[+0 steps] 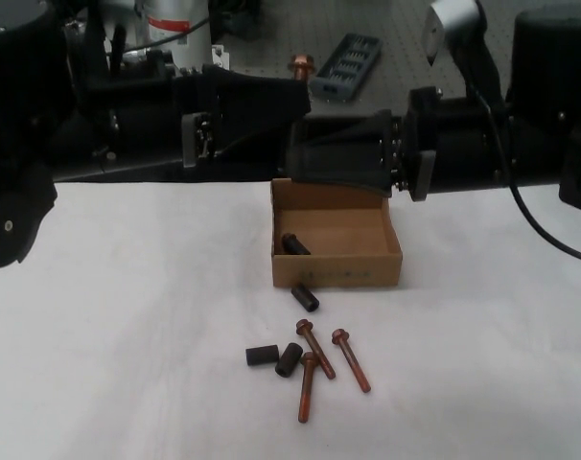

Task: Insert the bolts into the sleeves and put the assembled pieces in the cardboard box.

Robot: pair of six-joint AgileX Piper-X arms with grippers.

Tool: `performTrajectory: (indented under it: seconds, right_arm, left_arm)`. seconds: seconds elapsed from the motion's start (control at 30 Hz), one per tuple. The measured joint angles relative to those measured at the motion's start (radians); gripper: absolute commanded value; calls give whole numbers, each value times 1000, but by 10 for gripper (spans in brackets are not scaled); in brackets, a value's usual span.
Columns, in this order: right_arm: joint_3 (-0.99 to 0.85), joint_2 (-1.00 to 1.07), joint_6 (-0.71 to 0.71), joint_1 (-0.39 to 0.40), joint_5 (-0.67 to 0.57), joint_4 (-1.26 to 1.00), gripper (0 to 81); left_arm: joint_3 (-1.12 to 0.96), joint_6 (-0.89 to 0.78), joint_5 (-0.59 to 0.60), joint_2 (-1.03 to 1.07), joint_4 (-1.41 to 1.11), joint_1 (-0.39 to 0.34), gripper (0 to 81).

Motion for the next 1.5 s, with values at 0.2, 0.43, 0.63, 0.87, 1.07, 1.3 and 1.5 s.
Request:
performTrajectory:
  seconds: [0.2,0.43,0.63,0.87,1.07,1.3,1.5]
  right_arm:
    - [0,0,0,0,0,0,15]
    - [0,0,3,-21,7,-17,15]
    - [0,0,3,-21,8,-16,15]
    - [0,0,3,-21,-5,-1,15]
    - [0,0,-118,-36,8,155,15]
    - [0,8,-160,-91,101,199,15]
    - [-2,70,-152,-119,141,199,15]
  left_arm:
    - [0,0,0,0,-4,0,78]
    - [0,2,4,0,2,3,510]
    - [0,-18,17,0,2,5,475]
    - [0,-29,29,0,7,18,475]
    - [0,-89,44,0,-45,79,469]
    - [8,-149,197,-28,-53,167,301]
    - [125,-161,261,-168,-55,243,202]
